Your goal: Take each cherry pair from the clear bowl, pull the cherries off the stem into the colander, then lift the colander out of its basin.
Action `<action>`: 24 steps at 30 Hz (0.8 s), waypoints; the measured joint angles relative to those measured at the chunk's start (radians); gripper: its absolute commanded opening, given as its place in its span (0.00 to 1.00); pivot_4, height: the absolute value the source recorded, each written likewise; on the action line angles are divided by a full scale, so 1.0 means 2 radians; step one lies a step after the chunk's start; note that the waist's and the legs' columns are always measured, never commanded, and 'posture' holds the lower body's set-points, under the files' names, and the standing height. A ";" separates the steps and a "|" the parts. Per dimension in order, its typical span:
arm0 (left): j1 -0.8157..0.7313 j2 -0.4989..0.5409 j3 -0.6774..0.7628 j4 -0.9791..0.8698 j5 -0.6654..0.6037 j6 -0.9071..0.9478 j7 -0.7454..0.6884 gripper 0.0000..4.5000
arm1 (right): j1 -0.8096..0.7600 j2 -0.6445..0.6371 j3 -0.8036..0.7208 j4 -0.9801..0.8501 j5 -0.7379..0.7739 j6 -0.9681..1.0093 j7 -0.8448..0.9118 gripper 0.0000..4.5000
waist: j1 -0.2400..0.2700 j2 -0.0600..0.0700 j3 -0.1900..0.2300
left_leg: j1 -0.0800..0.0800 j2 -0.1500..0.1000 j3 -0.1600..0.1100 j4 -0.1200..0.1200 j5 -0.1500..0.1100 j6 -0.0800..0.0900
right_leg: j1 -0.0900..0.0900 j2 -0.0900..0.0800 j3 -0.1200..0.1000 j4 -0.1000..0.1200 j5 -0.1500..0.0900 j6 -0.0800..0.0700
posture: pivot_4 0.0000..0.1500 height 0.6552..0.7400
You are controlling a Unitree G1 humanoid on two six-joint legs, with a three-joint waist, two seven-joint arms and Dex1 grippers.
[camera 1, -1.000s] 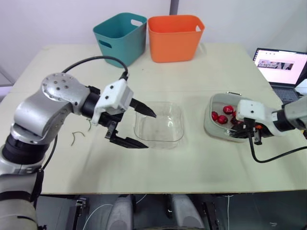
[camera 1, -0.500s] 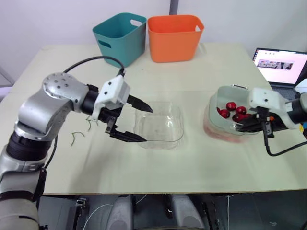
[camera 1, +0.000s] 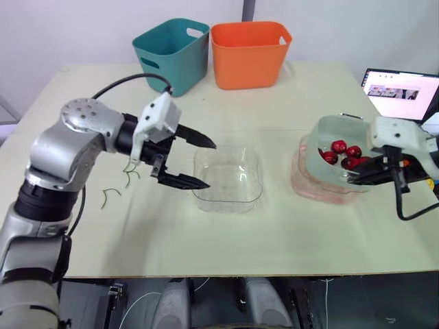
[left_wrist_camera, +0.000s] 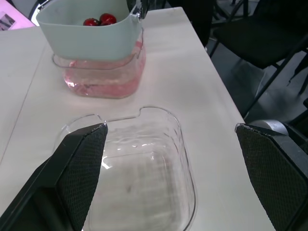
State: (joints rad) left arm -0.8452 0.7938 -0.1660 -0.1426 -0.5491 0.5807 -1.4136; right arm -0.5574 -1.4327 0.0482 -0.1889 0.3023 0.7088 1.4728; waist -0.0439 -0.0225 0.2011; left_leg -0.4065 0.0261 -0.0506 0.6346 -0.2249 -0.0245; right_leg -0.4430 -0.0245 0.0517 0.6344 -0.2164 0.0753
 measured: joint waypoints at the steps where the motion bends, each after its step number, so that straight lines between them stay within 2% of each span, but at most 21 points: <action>1: -0.002 0.000 0.000 0.002 0.000 0.000 0.000 1.00 | 0.000 0.000 0.000 0.000 0.000 -0.001 0.000 0.09 | 0.000 0.000 0.000 | 0.000 0.000 0.000 0.000 0.000 0.000 | 0.000 0.000 0.000 0.000 0.000 0.000 | 1.00 1.00; 15: -0.002 -0.006 0.003 0.008 0.007 -0.010 0.014 1.00 | 0.002 0.000 0.000 0.001 0.003 -0.011 0.004 0.09 | 0.000 0.000 0.000 | 0.000 0.000 0.000 0.000 0.000 0.000 | 0.000 0.000 0.000 0.000 0.000 0.000 | 1.00 1.00; 24: -0.002 -0.010 0.013 0.053 0.026 -0.027 0.034 1.00 | -0.042 0.000 0.007 0.021 0.003 -0.018 0.020 0.09 | 0.000 0.000 0.000 | 0.000 0.000 0.000 0.000 0.000 0.000 | 0.000 0.000 0.000 0.000 0.000 0.000 | 1.00 1.00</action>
State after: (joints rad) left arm -0.8500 0.7738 -0.1402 -0.0366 -0.4969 0.5270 -1.3450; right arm -0.6416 -1.4326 0.0617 -0.1471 0.3074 0.6721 1.5138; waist -0.0440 -0.0225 0.2011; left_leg -0.4064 0.0261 -0.0504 0.6352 -0.2249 -0.0245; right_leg -0.4430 -0.0245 0.0518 0.6350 -0.2163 0.0753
